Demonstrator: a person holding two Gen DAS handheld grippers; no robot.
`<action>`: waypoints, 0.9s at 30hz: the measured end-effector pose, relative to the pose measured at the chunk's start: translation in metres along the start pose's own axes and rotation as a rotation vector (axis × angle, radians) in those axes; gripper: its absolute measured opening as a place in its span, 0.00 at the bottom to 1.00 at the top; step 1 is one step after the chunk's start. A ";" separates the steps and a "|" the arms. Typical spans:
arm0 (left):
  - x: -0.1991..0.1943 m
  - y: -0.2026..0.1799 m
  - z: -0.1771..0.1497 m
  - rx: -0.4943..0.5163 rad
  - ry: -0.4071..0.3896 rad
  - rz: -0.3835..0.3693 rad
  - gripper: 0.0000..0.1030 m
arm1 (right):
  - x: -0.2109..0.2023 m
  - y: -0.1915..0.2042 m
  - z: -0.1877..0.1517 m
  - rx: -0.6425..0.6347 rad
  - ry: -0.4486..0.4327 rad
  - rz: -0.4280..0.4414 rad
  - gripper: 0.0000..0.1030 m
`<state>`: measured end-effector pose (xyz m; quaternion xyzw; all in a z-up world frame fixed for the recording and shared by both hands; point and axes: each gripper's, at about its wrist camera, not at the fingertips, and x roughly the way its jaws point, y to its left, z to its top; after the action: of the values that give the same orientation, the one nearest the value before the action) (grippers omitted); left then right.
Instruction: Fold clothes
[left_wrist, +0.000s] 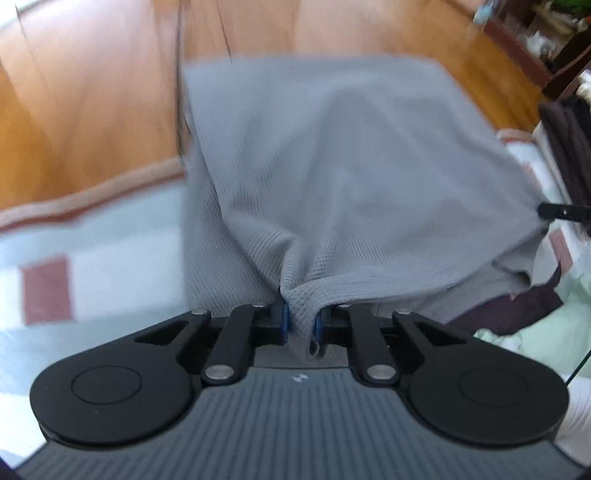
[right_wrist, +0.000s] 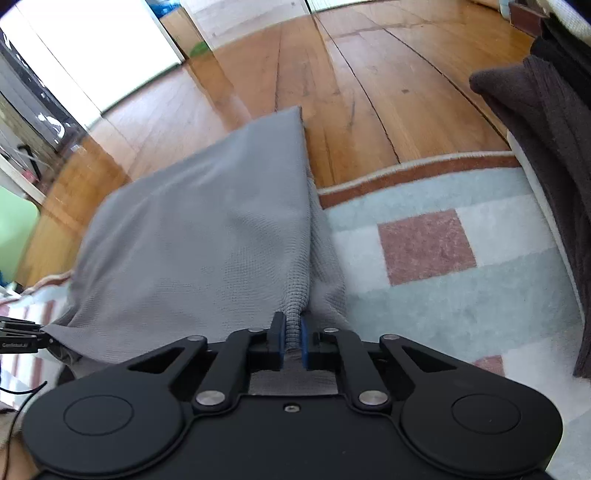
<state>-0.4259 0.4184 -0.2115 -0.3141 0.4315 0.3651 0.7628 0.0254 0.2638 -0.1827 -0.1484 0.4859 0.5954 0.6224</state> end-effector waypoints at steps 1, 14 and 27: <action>-0.015 0.000 -0.001 0.000 -0.049 0.012 0.07 | -0.011 -0.001 0.002 0.014 -0.014 0.048 0.09; 0.001 -0.016 -0.021 0.083 0.190 0.107 0.24 | -0.012 -0.008 -0.028 -0.035 0.018 0.037 0.09; -0.027 -0.011 -0.011 0.041 0.031 0.023 0.02 | -0.020 -0.024 -0.028 0.029 -0.037 0.143 0.10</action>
<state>-0.4314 0.3954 -0.1902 -0.2989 0.4542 0.3602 0.7580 0.0379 0.2245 -0.1903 -0.0933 0.4922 0.6338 0.5893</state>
